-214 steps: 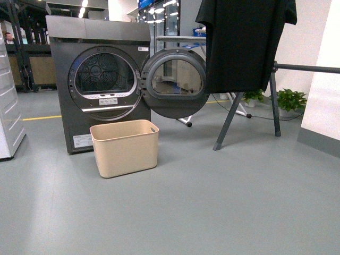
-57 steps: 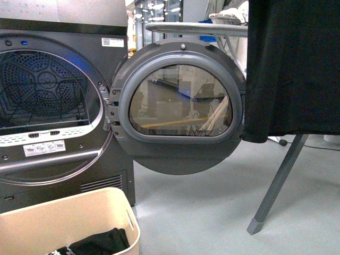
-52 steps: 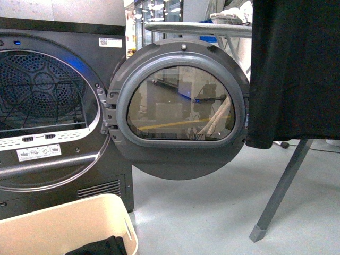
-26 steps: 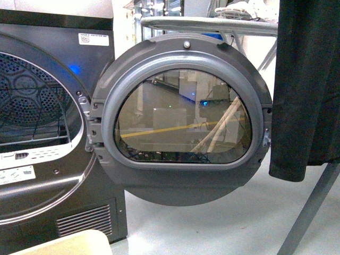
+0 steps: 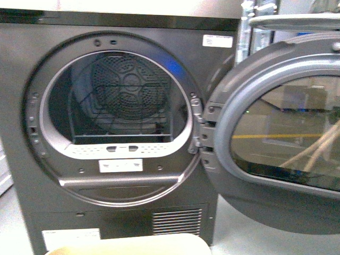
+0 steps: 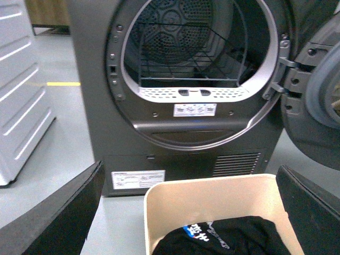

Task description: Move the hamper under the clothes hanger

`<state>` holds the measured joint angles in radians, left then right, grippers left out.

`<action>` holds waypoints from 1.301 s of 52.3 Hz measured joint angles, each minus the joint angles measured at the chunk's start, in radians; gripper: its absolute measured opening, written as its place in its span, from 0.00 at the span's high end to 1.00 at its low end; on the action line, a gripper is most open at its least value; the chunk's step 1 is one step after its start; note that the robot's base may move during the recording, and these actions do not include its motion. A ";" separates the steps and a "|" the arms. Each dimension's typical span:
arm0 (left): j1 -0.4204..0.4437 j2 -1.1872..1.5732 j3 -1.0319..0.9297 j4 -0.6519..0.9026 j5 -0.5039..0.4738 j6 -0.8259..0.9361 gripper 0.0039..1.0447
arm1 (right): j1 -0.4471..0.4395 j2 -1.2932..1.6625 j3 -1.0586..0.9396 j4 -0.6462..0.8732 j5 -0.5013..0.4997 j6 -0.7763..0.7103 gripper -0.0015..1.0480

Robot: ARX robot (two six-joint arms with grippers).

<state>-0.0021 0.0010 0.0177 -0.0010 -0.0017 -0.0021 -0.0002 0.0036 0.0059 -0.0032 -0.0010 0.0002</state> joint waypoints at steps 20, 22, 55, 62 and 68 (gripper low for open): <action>0.002 -0.001 0.000 0.000 -0.001 0.000 0.06 | 0.001 0.000 0.000 -0.001 -0.001 0.000 0.08; 0.002 0.000 0.000 0.000 0.002 0.000 0.06 | 0.001 0.000 0.000 -0.001 0.000 0.000 0.08; -0.035 0.132 0.063 -0.121 -0.161 -0.071 0.06 | -0.007 0.058 0.023 -0.042 -0.019 0.032 0.08; -0.014 0.542 0.170 0.054 -0.171 -0.116 0.06 | -0.036 0.455 0.074 0.204 -0.115 0.080 0.08; -0.009 0.964 0.301 0.251 -0.107 -0.105 0.06 | -0.041 0.940 0.188 0.491 -0.183 0.084 0.08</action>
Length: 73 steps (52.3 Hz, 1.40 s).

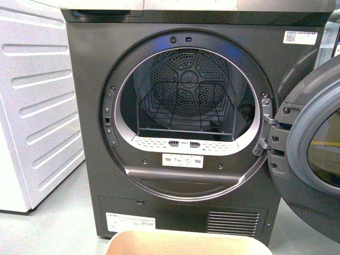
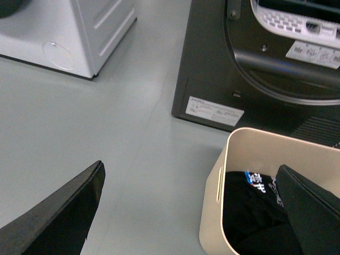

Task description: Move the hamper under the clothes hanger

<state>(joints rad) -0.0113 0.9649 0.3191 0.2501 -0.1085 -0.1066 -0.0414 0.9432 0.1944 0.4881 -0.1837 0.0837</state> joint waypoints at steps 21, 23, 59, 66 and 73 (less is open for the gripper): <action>-0.092 0.692 0.268 0.050 0.079 0.172 0.06 | 0.059 0.701 0.270 0.035 -0.002 -0.026 0.08; -0.097 0.734 0.279 0.062 0.079 0.177 0.06 | 0.066 0.748 0.285 0.036 0.004 -0.027 0.08; -0.089 1.104 0.428 0.204 0.131 0.140 0.06 | 0.151 1.189 0.587 -0.077 0.085 -0.075 0.08; -0.088 1.163 0.443 0.214 0.132 0.141 0.06 | 0.170 1.246 0.643 -0.096 0.098 -0.087 0.08; -0.085 1.209 0.474 0.239 0.135 0.145 0.06 | 0.176 1.295 0.677 -0.116 0.112 -0.095 0.08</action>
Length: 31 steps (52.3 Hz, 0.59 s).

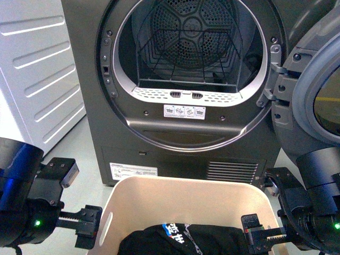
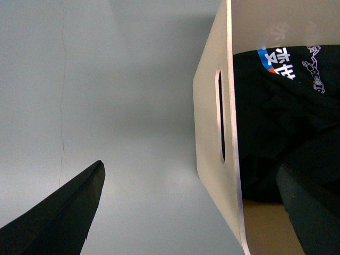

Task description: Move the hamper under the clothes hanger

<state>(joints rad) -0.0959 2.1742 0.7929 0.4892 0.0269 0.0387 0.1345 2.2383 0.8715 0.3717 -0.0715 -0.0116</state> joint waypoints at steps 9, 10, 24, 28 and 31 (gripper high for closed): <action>0.007 0.062 0.049 0.010 0.004 0.005 0.06 | -0.006 0.042 0.033 -0.024 0.027 -0.008 0.08; 0.007 0.069 0.055 0.010 0.005 0.005 0.06 | -0.007 0.046 0.038 -0.026 0.027 -0.008 0.08; 0.000 0.105 0.132 0.005 0.012 0.007 0.06 | -0.023 0.072 0.063 -0.032 0.033 -0.006 0.08; -0.006 0.107 0.150 0.001 0.013 0.007 0.06 | -0.029 0.079 0.068 -0.032 0.033 -0.005 0.08; -0.012 0.113 0.164 -0.003 0.013 0.006 0.06 | -0.036 0.085 0.069 -0.031 0.033 0.000 0.08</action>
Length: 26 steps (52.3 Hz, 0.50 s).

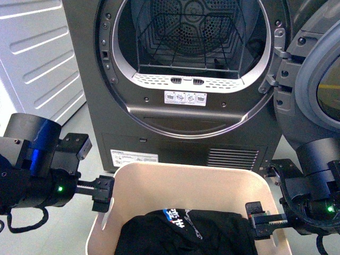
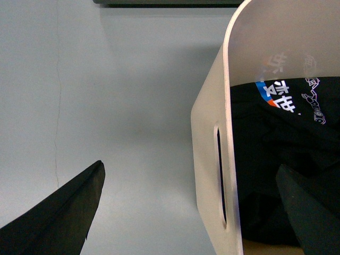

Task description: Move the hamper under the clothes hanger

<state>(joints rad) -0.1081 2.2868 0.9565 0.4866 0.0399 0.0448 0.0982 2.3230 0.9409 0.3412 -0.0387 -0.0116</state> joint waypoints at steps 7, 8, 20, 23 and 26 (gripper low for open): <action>-0.022 0.033 0.018 -0.002 0.002 -0.003 0.06 | -0.015 0.014 0.001 0.013 -0.006 0.011 0.08; -0.025 0.039 0.019 -0.002 0.002 -0.003 0.06 | -0.017 0.015 0.001 0.014 -0.008 0.013 0.08; -0.040 0.095 0.051 -0.004 -0.013 -0.012 0.06 | -0.031 0.031 0.003 0.035 -0.015 0.019 0.08; -0.040 0.103 0.054 -0.005 -0.013 -0.014 0.06 | -0.032 0.035 0.005 0.040 -0.015 0.020 0.08; -0.041 0.113 0.060 -0.005 -0.014 -0.015 0.06 | -0.032 0.044 0.005 0.045 -0.015 0.024 0.08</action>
<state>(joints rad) -0.1490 2.4001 1.0164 0.4820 0.0261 0.0299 0.0666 2.3669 0.9455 0.3862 -0.0540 0.0124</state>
